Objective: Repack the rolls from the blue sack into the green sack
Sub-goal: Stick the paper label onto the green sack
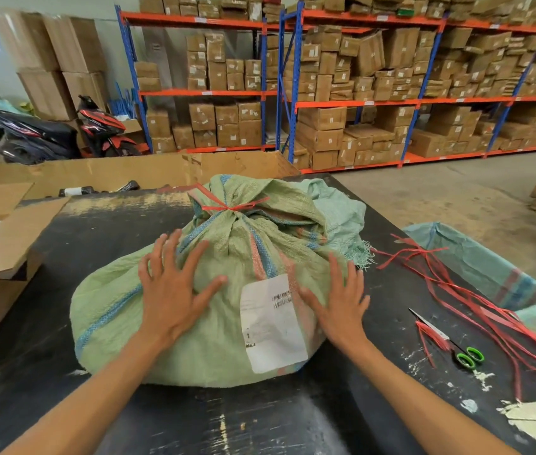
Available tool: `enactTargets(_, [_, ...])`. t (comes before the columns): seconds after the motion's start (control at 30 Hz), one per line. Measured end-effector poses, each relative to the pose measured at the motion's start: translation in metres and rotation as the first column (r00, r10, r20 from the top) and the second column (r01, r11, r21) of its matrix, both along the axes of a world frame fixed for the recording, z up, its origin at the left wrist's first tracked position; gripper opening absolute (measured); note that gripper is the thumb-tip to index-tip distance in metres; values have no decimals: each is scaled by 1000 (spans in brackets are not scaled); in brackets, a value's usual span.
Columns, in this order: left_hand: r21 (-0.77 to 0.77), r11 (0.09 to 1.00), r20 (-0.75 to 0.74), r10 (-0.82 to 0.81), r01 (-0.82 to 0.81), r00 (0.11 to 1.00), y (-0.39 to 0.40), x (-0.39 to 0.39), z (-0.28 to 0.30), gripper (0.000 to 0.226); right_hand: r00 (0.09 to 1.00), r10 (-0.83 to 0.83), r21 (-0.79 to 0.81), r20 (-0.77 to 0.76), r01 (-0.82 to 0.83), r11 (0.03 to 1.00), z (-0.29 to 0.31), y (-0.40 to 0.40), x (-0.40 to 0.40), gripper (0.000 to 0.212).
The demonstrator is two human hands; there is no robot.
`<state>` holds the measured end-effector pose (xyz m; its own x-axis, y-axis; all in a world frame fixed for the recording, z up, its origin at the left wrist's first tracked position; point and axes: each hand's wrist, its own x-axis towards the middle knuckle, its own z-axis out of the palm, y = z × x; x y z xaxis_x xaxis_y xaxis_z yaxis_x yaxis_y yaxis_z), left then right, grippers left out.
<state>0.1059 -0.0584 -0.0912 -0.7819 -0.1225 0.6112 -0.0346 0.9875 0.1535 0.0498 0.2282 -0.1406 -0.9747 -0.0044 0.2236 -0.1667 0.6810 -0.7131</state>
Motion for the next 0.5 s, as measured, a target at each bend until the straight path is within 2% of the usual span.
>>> enactTargets(0.03, [75,995,47,56,-60,997,-7,-8,5,79,982,-16,-179,188,51,983,1,-1,-8,109])
enactTargets(0.07, [141,984,155,87,-109,984,-14,-17,8,85,945,44,-373,324,85,924,1,-2,-15,114])
enactTargets(0.13, [229,960,385,61,-159,921,-25,-34,16,96,896,204,-684,394,137,717,-6,-8,-28,112])
enactTargets(0.17, [280,947,470,9,-159,882,-29,-40,20,91,888,238,-747,393,157,645,-9,-13,-32,104])
enactTargets(0.2, [323,934,524,-41,-154,851,-30,-44,25,75,882,258,-781,394,173,601,-10,-19,-35,95])
enactTargets(0.23, [369,919,529,-83,-141,845,-33,-46,29,57,878,266,-788,398,179,589,-11,-27,-38,89])
enactTargets(0.3, [524,842,481,-170,-127,860,-38,-48,37,40,881,263,-784,393,172,596,-6,-42,-41,72])
enactTargets(0.33, [627,769,432,-209,-126,877,-40,-46,42,36,892,259,-779,371,147,609,-2,-48,-43,57])
enactTargets(0.4, [826,554,296,-273,-103,915,-45,-42,53,31,906,270,-765,326,86,638,6,-59,-46,33])
enactTargets(0.47, [930,362,168,-266,-63,949,-49,-37,62,24,903,298,-755,310,43,654,15,-71,-49,29])
enactTargets(0.5, [947,319,111,-243,-29,964,-52,-35,67,22,898,319,-756,303,22,655,20,-78,-50,29])
